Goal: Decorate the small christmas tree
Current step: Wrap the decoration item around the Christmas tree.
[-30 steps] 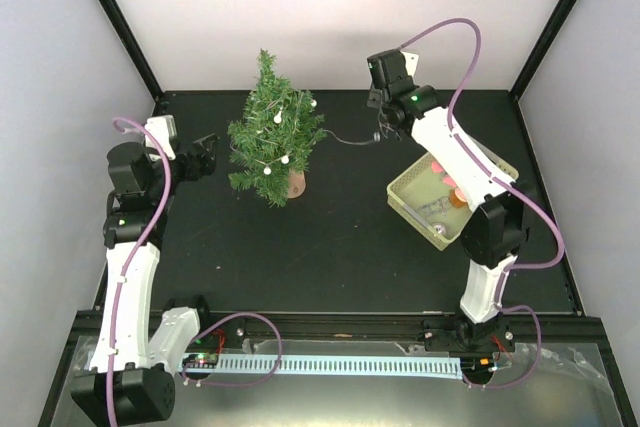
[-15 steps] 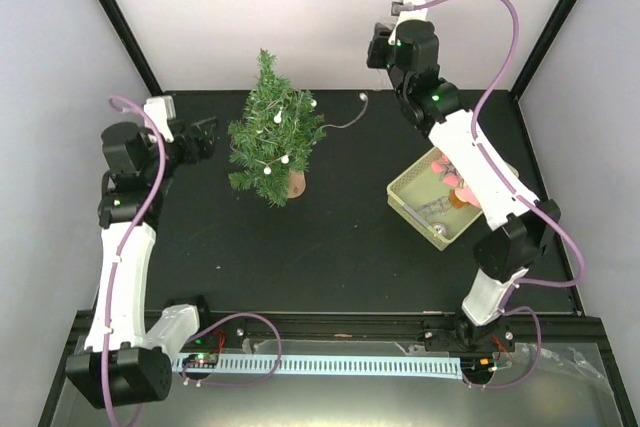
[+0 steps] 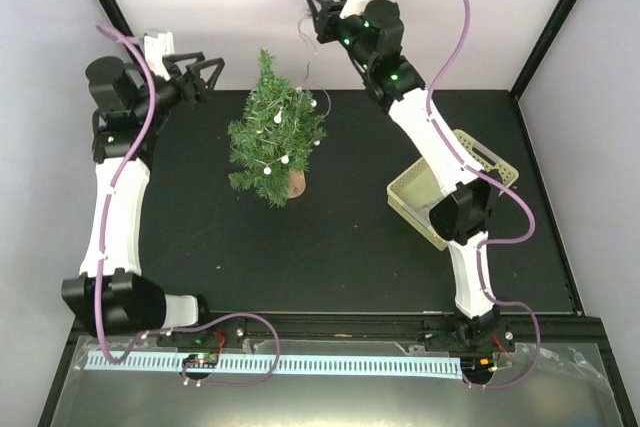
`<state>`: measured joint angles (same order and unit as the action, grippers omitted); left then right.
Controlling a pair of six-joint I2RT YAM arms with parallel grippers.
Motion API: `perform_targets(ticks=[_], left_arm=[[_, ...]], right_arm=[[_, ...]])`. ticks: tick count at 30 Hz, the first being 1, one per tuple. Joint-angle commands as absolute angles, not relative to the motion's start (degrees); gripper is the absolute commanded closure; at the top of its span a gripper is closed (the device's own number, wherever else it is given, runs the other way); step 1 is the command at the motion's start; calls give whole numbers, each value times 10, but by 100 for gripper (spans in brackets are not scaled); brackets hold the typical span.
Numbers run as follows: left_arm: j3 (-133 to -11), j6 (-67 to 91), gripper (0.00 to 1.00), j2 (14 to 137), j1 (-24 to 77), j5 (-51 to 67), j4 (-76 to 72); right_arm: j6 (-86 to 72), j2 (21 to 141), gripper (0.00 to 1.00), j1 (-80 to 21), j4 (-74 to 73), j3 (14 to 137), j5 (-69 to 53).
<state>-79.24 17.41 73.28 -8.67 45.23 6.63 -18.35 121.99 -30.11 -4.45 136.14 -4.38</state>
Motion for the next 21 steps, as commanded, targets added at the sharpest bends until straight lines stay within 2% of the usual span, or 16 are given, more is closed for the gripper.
perform_targets(ticks=[1,4,12,16,21], left_arm=[[-858,200,32,794,-88,551,-12],[-880,209,35,826,-83,576,-36],[-902,203,35,870,-67,606,-95],[-903,185,34,873,-64,592,-103],[-901,156,39,874,-52,573,-111]], right_arm=[[-183,1239,81,-336,11,1387,-102],[-173,1250,81,-360,26,1386,-102],[-170,1278,80,-408,35,1413,-100],[-165,1277,80,-421,36,1411,-98],[-170,1277,80,-427,35,1412,-95]])
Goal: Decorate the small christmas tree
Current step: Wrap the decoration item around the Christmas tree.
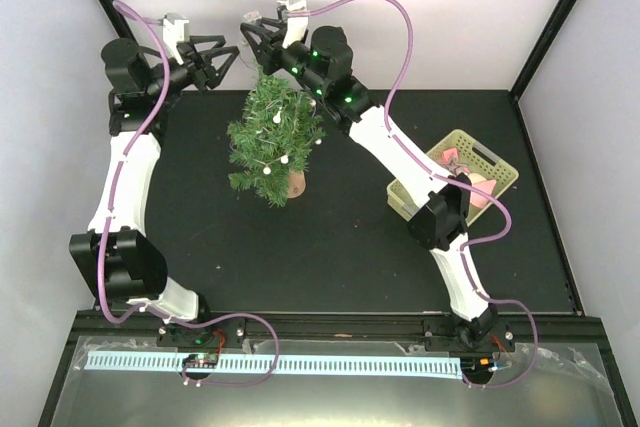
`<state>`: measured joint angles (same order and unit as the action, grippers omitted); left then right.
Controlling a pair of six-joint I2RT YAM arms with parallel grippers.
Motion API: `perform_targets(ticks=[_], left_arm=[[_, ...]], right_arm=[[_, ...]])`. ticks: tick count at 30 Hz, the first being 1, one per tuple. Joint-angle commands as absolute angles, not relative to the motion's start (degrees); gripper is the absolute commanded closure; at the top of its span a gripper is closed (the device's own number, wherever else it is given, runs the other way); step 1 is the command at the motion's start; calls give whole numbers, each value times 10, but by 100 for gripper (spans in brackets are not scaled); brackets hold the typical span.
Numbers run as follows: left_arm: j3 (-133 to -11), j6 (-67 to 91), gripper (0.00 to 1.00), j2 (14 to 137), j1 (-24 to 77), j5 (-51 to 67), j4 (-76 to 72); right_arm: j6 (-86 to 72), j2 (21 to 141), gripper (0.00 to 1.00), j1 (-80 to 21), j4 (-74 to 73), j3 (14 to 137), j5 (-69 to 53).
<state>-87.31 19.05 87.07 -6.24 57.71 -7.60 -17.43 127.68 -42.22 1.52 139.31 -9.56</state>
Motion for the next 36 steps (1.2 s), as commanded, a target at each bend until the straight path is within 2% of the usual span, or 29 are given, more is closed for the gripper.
perform_targets(ticks=[1,10,21,32,36], left_arm=[[-901,147,40,875,-48,573,-112],[-941,72,45,898,-23,530,-59],[-953,47,61,915,-16,526,-54],[-964,24,62,934,-12,542,-47],[-964,21,68,936,-10,535,-49]], right_arm=[[-172,1277,80,-427,36,1411,-95],[-173,1268,79,-429,38,1401,-103],[-172,1259,79,-430,40,1390,-108],[-165,1255,79,-433,42,1380,-112],[-153,1254,79,-435,35,1378,-111]])
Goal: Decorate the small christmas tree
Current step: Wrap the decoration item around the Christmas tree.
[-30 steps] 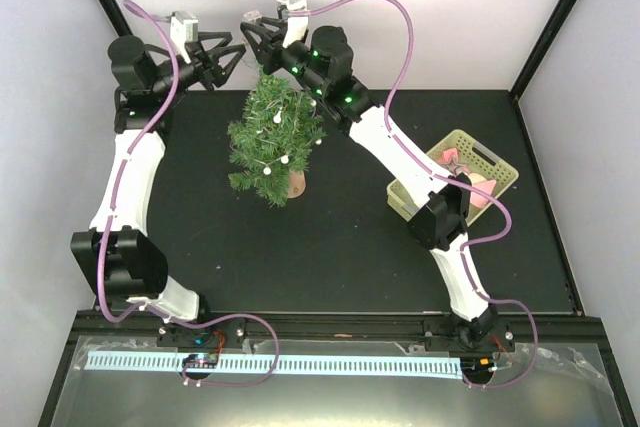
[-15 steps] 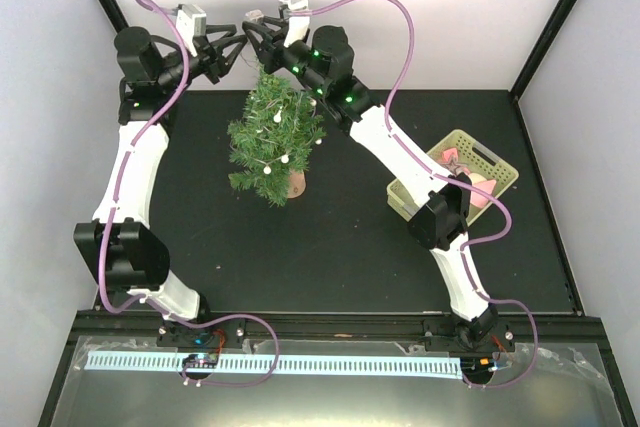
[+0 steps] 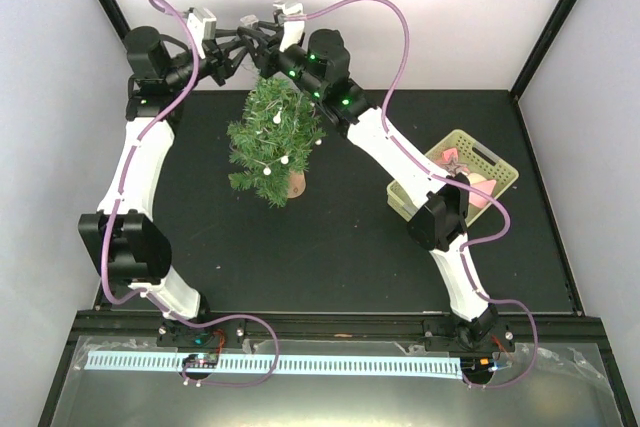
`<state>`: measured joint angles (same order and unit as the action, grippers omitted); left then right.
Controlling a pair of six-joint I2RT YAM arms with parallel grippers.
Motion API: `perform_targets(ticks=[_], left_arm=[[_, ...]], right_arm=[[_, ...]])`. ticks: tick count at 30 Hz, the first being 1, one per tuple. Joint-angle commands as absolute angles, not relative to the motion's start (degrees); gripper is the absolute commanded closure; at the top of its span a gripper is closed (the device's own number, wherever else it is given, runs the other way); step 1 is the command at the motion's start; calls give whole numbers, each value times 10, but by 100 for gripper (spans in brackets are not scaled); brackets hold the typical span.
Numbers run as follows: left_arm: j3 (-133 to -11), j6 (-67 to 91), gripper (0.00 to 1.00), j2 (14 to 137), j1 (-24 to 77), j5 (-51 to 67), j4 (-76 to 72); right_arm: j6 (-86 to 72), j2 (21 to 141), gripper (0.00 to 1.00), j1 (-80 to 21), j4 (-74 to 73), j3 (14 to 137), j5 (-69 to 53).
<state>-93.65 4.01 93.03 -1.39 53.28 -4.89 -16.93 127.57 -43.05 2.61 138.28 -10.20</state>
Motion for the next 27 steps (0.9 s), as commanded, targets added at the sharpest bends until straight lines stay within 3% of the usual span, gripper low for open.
perform_targets(ticks=[1,7,13,16,23,24,27], left_arm=[[-963,22,71,935,-10,533,-50],[-948,39,86,924,-10,517,-70],[-950,58,95,924,-14,481,-69],[-949,81,95,932,-20,467,-69],[-951,125,95,953,-31,461,-84],[-951,128,95,956,-32,456,-84],[-952,140,95,969,-33,438,-81]], right_arm=[[-151,1253,79,-435,34,1376,-111],[-147,1241,78,-435,35,1356,-108],[-148,1221,67,-435,35,1336,-107],[-146,1201,54,-435,38,1317,-105],[-141,1115,35,-435,65,1223,-89],[-138,1101,31,-435,67,1208,-88],[-124,1056,2,-435,69,1152,-80]])
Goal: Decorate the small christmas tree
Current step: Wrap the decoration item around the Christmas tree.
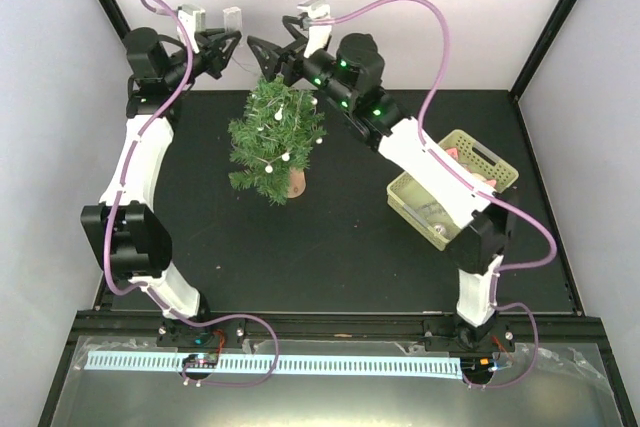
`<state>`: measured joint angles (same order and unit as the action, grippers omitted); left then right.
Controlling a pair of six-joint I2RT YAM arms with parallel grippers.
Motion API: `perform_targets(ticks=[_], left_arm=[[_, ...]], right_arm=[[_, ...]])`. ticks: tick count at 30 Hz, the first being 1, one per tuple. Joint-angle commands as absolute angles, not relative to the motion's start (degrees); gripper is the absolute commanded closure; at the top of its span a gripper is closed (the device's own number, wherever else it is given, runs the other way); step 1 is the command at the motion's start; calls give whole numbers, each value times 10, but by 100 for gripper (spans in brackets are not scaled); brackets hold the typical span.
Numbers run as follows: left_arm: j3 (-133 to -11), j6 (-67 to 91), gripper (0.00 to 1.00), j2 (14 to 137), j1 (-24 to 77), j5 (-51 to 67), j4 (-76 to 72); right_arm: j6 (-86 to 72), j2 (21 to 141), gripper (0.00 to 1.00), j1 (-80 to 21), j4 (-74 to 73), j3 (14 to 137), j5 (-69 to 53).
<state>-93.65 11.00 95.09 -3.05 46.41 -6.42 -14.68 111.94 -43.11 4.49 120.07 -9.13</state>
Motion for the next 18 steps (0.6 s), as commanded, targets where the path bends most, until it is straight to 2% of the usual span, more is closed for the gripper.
perform_targets(ticks=[1,12,18], left_arm=[[-952,147,95,976,-34,432,-81],[-933,231,96,1045,-35,422,-146],[-923,223,98,1054,-39,409,-117]], right_arm=[[-121,1040,0,-434,71,1132,-77],[-92,905,0,-435,87,995,-44],[-90,876,0,-435,87,960,-42]])
